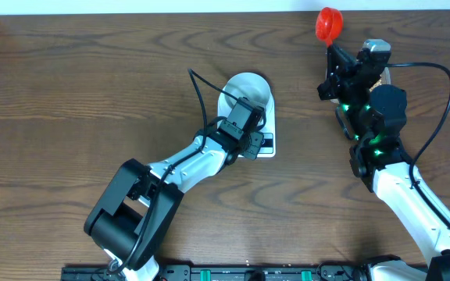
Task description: Scoop item into bowl and weigh 50g on scale
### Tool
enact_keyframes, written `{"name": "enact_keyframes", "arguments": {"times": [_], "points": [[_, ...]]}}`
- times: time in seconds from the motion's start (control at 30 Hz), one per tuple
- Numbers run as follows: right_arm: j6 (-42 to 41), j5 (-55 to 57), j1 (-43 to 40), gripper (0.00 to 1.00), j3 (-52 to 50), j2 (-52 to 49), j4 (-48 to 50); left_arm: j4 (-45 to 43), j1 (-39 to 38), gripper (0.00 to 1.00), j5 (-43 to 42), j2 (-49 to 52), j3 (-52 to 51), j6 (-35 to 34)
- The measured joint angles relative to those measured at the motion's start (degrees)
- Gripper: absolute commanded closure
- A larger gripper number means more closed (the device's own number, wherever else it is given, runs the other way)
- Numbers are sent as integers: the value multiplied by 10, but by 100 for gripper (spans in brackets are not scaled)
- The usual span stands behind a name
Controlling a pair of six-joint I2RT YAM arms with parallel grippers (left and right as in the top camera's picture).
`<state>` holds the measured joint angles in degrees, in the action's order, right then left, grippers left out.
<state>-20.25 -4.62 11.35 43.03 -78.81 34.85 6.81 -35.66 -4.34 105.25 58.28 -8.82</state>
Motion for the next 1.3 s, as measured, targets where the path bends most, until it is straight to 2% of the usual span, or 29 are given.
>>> {"name": "enact_keyframes", "arguments": {"times": [1.3], "points": [[19, 2, 0, 99, 0, 0, -15, 19, -9, 93, -20, 0, 2, -2]]}}
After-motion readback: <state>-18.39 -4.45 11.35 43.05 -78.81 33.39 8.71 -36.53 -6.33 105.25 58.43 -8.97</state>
